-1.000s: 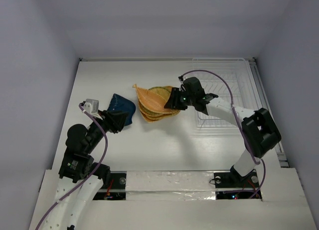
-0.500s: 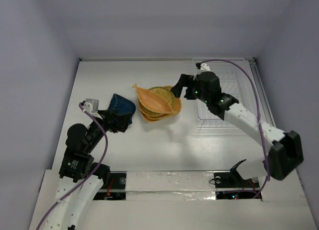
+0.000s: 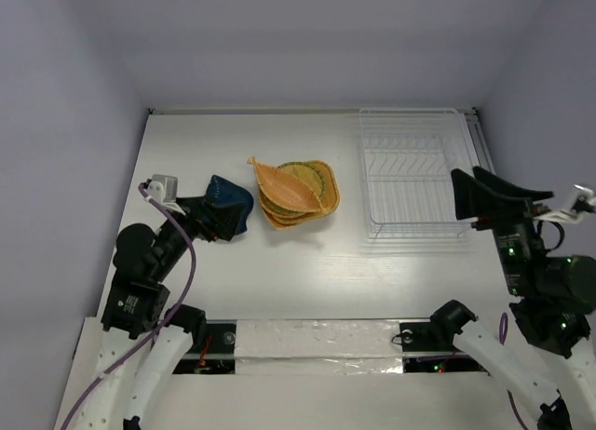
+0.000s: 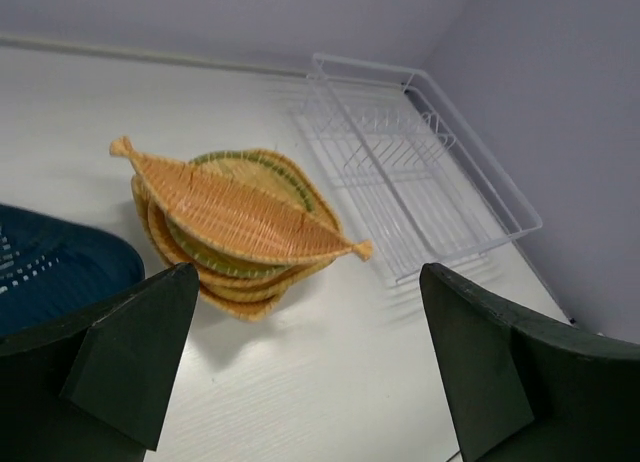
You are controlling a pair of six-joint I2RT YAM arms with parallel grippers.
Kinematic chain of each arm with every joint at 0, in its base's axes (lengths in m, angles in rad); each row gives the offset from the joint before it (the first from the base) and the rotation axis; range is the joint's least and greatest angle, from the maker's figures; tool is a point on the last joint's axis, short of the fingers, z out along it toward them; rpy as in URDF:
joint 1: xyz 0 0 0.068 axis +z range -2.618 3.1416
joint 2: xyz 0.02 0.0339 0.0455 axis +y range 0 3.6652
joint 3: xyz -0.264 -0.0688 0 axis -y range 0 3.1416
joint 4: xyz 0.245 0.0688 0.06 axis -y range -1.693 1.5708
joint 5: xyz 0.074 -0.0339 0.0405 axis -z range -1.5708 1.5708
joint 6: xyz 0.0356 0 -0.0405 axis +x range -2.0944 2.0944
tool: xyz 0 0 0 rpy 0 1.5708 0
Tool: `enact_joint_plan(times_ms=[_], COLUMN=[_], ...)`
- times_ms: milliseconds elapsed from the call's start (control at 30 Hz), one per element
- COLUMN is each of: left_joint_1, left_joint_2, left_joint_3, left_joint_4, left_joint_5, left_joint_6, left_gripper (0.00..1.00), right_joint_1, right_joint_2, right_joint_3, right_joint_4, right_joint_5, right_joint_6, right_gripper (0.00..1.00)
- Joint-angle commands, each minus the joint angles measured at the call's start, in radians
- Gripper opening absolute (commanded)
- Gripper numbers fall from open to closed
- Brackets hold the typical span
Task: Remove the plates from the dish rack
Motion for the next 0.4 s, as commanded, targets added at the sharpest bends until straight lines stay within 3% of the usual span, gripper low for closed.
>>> enact_joint_plan(times_ms=[0,33,167,367], left_joint_1=[0.008,0.008,0.008,0.008], left_joint_2=[0.011,0.014,0.002,0.011], left_joint_3=[0.198,0.229,0.305,0.218], left_joint_4=[0.056,0.058,0.081,0.095], left_joint_5=[-0.01,-0.013,-0.042,-0.024], left_joint_6=[0.024,0.031,0.049,0.026], left_gripper=[0.92,0.92,0.93,0.96], right_joint_1=[0.007,0.007,0.007,0.007], right_joint_2=[-0.039,-0.059,-0.087,-0.059], right_joint_3=[-0.017,-0.014,-0.02,-0.025], right_joint_4=[-0.095,-0.106,-0.136,-0.141], right_joint_5=[0.174,0.193,0.241,0.184], right_joint_6=[-0.022,-0.021,-0.024,-0.021], right_gripper=[0.95,1.0,1.0,1.0])
